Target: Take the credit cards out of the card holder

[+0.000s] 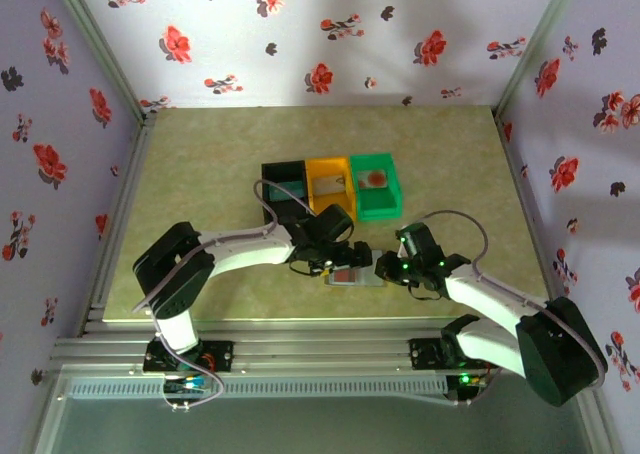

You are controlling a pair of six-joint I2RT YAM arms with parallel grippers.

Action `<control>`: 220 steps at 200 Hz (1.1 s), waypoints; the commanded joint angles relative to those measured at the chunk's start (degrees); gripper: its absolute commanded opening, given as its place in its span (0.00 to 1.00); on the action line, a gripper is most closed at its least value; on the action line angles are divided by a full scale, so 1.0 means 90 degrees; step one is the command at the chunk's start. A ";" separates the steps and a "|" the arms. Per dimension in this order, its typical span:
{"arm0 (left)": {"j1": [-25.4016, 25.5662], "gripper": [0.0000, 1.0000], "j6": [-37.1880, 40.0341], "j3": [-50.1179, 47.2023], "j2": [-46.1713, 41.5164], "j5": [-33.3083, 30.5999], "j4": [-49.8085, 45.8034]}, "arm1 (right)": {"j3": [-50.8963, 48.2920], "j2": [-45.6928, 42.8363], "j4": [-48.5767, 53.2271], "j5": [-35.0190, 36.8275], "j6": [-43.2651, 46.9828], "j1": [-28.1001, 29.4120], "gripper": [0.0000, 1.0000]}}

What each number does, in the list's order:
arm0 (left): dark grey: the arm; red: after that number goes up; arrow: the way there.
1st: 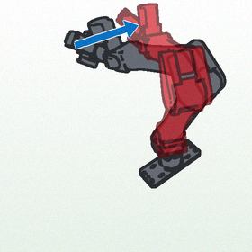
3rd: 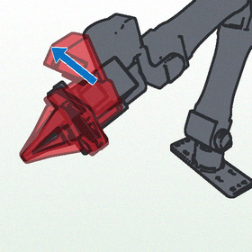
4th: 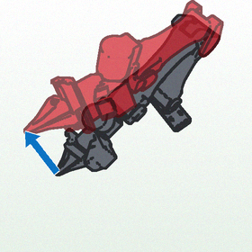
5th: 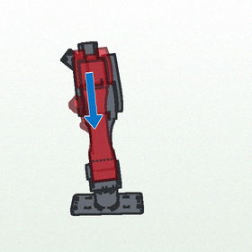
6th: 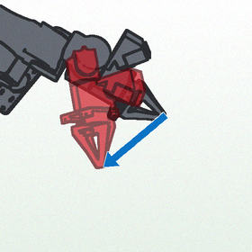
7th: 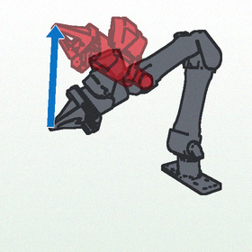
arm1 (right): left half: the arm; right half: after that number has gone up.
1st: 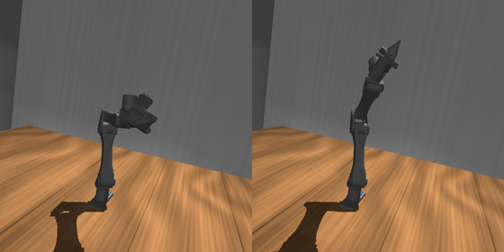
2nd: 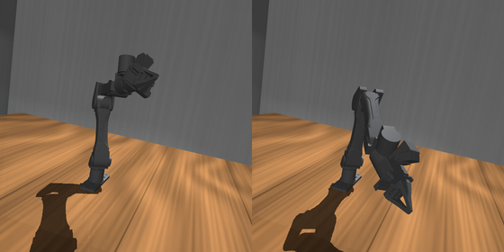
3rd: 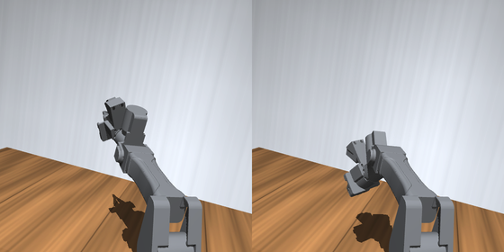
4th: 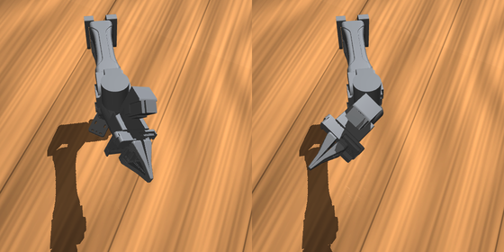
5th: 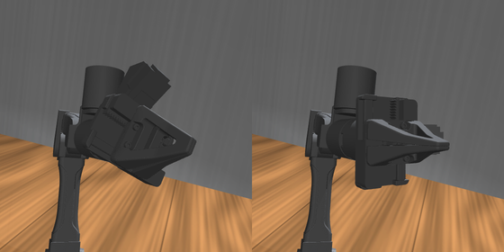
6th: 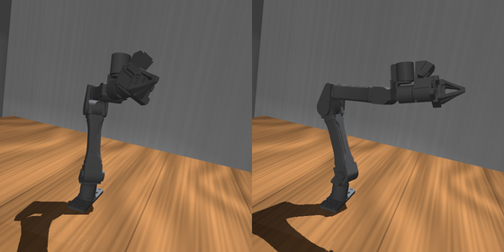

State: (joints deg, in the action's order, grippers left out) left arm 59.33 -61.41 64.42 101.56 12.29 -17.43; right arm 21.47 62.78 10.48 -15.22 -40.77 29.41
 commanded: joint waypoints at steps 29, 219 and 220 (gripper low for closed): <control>0.0077 1.00 -0.0087 -0.0039 0.0209 0.0108 0.0048 | -0.0051 0.0153 -0.0158 -0.0047 -0.0089 0.0050 0.22; 0.0117 1.00 0.0054 0.0220 0.0417 -0.0077 -0.0154 | -0.0119 0.0374 -0.0372 -0.0080 -0.0118 0.0048 0.21; 0.0117 1.00 0.0055 0.0222 0.0411 -0.0077 -0.0149 | -0.0120 0.0371 -0.0373 -0.0083 -0.0118 0.0050 0.21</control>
State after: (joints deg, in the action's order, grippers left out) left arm 59.81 -61.19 65.10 104.20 12.25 -18.41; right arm 21.45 65.43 8.36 -15.46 -40.84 29.41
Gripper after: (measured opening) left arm 0.997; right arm 0.213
